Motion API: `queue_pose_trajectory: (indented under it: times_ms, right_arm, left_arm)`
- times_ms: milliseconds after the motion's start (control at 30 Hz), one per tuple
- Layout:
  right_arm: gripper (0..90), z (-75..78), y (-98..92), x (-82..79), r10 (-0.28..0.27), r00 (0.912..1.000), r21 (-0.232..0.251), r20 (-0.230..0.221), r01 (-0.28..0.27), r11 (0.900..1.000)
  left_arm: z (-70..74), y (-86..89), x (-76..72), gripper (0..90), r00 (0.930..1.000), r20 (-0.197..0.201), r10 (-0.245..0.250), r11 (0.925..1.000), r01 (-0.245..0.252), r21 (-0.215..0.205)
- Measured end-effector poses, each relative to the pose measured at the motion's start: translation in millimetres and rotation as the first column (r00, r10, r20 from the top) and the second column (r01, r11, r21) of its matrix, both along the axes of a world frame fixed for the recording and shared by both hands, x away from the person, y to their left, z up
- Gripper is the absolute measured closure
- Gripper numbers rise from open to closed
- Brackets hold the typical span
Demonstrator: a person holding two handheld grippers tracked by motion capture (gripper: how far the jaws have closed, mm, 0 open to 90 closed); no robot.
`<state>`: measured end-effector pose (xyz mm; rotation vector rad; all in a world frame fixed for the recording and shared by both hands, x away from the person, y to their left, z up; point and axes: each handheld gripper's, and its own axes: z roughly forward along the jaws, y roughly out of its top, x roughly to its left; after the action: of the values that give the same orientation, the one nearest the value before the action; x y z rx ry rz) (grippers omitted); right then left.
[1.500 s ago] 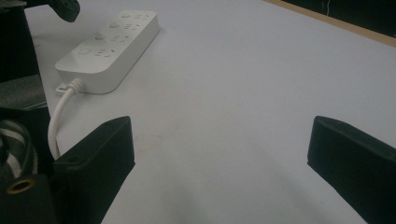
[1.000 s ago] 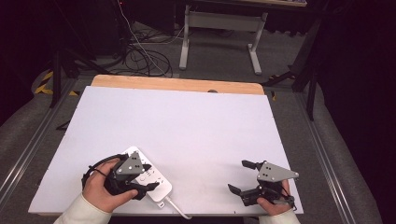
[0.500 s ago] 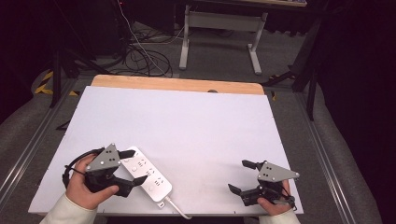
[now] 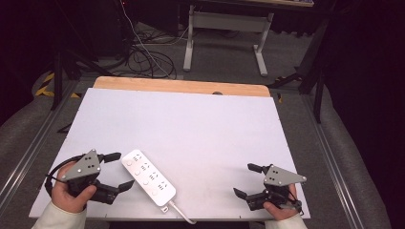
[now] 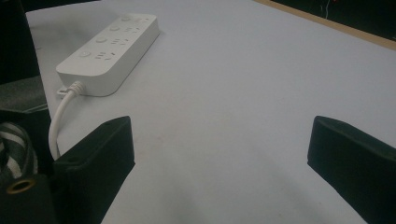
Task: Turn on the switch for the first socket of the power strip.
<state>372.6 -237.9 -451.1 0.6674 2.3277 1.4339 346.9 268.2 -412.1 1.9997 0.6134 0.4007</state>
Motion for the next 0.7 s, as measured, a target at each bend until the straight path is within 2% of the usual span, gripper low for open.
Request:
queue_pose_trajectory:
  times_ms: [100,267,367,600,633,700]
  right_arm:
    - [7.8,-0.1,0.2,0.1,0.001,1.0000,0.001,0.000,-0.001,1.000]
    - [7.8,-0.3,0.2,0.3,0.002,1.0000,0.000,0.000,-0.002,1.000]
    - [7.7,-0.4,-0.1,0.4,0.001,1.0000,0.001,0.001,-0.001,1.000]
    - [7.8,-0.6,-0.3,0.6,0.001,1.0000,0.004,-0.001,-0.001,1.000]
    - [7.8,-0.6,-0.3,0.6,0.003,1.0000,0.002,0.000,-0.003,1.000]
    - [7.8,-0.7,-0.4,0.6,0.001,1.0000,0.002,0.000,-0.001,1.000]
  left_arm:
    - [-2.6,5.8,-1.3,6.1,0.9999,0.008,0.006,0.9999,-0.006,-0.016]
    - [-14.8,19.8,-0.3,6.1,0.9992,-0.023,0.033,0.9968,-0.034,-0.073]
    - [-18.1,22.8,-0.5,6.1,0.9989,-0.030,0.035,0.9959,-0.038,-0.082]
    - [-26.9,32.0,-2.5,6.3,0.9989,-0.004,0.047,0.9981,-0.048,-0.040]
    - [-29.8,34.6,-3.8,6.5,0.9986,0.000,0.052,0.9984,-0.052,-0.022]
    - [-31.3,35.3,-4.6,6.6,0.9986,-0.005,0.053,0.9983,-0.053,-0.023]
